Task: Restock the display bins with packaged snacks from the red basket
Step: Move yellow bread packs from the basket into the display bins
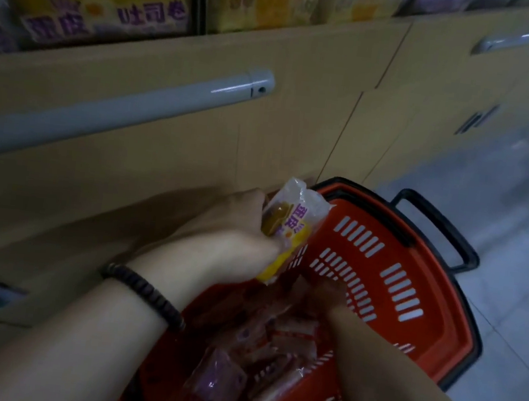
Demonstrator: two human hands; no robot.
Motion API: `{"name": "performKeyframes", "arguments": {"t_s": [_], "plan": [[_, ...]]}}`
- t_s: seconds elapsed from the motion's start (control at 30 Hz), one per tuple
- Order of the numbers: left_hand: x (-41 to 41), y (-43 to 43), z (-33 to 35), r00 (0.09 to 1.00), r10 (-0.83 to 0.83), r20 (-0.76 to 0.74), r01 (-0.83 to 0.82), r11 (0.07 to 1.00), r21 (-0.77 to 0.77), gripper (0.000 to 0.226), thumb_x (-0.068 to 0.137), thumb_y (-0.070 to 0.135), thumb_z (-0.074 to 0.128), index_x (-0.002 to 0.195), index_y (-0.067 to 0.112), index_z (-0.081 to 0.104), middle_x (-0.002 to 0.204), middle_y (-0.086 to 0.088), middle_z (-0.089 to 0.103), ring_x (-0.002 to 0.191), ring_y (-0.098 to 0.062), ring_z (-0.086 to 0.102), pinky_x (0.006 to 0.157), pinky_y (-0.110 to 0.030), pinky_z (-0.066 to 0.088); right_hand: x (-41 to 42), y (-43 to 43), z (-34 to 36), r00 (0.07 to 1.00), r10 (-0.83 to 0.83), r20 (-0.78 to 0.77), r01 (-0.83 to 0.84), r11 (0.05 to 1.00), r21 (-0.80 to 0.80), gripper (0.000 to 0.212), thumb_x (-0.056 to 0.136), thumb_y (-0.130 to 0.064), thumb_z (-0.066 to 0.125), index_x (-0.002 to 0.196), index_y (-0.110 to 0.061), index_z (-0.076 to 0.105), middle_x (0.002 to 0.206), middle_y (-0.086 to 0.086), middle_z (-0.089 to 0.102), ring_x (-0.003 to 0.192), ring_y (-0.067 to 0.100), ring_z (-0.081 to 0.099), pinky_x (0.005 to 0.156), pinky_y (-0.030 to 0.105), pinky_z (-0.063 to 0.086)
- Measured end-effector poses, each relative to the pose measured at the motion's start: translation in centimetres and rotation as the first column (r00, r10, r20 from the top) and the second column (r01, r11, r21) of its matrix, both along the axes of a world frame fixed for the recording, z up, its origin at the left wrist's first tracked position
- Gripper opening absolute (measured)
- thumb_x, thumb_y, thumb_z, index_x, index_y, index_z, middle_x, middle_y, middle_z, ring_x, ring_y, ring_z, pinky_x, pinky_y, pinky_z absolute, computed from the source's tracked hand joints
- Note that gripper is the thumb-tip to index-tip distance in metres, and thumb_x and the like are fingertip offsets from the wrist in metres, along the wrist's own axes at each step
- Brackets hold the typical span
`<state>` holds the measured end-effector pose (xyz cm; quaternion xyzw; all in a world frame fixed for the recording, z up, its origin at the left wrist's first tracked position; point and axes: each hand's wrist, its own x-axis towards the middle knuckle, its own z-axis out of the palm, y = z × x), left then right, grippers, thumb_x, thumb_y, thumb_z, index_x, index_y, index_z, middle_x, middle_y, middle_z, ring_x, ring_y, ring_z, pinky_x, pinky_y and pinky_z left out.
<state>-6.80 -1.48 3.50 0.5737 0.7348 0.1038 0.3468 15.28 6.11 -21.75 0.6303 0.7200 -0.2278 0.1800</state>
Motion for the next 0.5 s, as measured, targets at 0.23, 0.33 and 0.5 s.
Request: {"name": "performKeyframes", "arguments": {"t_s": [0.23, 0.33, 0.5], "plan": [[-0.1, 0.1, 1.1, 1.0, -0.017, 0.017, 0.017, 1.0, -0.007, 0.032, 0.093, 0.05, 0.073, 0.107, 0.028, 0.053, 0.097, 0.01, 0.055, 0.085, -0.012, 0.057, 0.064, -0.029, 0.04, 1.5, 2.7, 7.6, 0.991, -0.127, -0.034, 0.118, 0.972, -0.201, 0.054, 0.087, -0.035, 0.079, 0.135, -0.015, 0.064, 0.135, 0.011, 0.066, 0.116, 0.027, 0.067, 0.09, 0.033, 0.054], [-0.4, 0.0, 1.6, 0.999, 0.0, 0.05, 0.001, 1.0, -0.011, 0.037, 0.092, 0.051, 0.073, 0.109, 0.023, 0.058, 0.104, 0.003, 0.063, 0.087, -0.019, 0.068, 0.069, -0.032, 0.055, 1.6, 2.2, 14.5, 0.948, -0.189, -0.257, 0.126, 0.961, -0.245, 0.065, 0.086, -0.021, 0.083, 0.144, -0.021, 0.054, 0.135, 0.005, 0.061, 0.114, 0.026, 0.066, 0.079, 0.034, 0.061], [-0.8, -0.9, 2.1, 0.991, 0.016, 0.131, -0.016, 1.0, -0.004, 0.029, 0.093, 0.045, 0.076, 0.103, 0.023, 0.059, 0.095, -0.001, 0.073, 0.061, -0.016, 0.073, 0.053, -0.028, 0.055, 3.3, -1.5, 24.6, 0.772, -0.213, -0.599, 0.016, 0.948, -0.317, 0.027, 0.097, -0.007, 0.068, 0.119, -0.02, 0.064, 0.106, 0.009, 0.078, 0.096, 0.039, 0.076, 0.088, 0.056, 0.062]]}}
